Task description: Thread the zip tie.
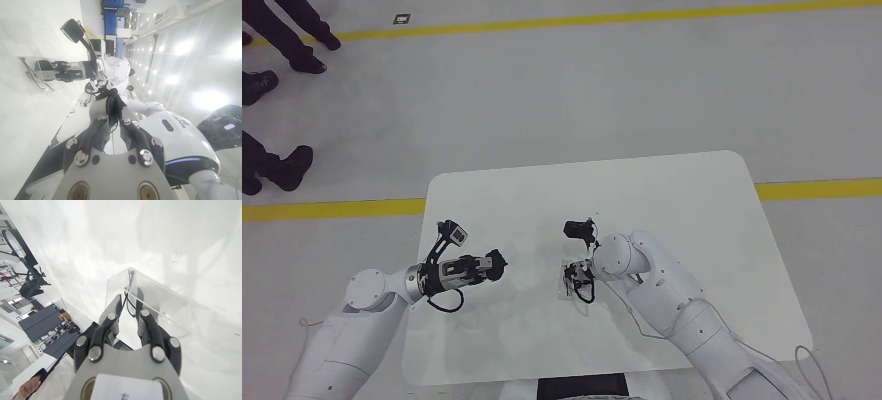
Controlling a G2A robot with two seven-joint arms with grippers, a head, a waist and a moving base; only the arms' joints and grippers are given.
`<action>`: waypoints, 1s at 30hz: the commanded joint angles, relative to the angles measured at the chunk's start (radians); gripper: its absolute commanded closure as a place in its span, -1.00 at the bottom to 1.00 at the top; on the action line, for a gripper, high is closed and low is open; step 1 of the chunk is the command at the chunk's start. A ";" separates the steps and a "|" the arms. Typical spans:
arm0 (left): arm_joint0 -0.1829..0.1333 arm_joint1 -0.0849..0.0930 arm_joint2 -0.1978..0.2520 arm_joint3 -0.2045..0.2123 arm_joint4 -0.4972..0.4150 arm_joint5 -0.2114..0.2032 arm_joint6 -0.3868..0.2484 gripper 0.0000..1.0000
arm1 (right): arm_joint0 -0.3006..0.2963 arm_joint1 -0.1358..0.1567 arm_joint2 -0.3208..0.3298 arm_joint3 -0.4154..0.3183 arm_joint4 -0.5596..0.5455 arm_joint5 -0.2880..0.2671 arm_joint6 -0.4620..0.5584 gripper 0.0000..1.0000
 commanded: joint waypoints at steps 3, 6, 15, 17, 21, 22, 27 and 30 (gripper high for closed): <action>0.000 0.000 0.000 0.000 0.000 0.000 0.000 1.00 | -0.005 -0.012 0.007 -0.002 -0.018 0.000 0.011 0.82; 0.000 0.000 0.000 0.000 0.000 0.000 0.000 1.00 | -0.012 -0.019 0.015 -0.012 -0.035 0.000 0.019 0.88; 0.000 0.000 0.000 0.000 0.000 0.000 0.000 1.00 | -0.044 -0.036 0.047 -0.047 -0.086 0.000 0.042 0.96; 0.000 0.000 0.000 0.000 0.000 0.000 0.000 1.00 | -0.052 -0.040 0.053 -0.052 -0.096 0.000 0.044 1.00; 0.000 0.000 0.000 0.000 0.000 0.000 0.000 1.00 | -0.071 -0.046 0.068 -0.074 -0.114 0.000 0.048 1.00; 0.000 0.000 0.000 0.000 0.000 0.000 0.000 1.00 | -0.077 -0.047 0.072 -0.082 -0.119 0.000 0.049 1.00; 0.000 0.000 0.000 0.000 0.000 0.000 0.000 1.00 | -0.126 -0.047 0.098 -0.163 -0.121 0.000 0.049 1.00; 0.000 0.000 0.000 0.000 0.000 0.000 0.000 1.00 | -0.164 -0.042 0.115 -0.230 -0.123 0.000 0.042 1.00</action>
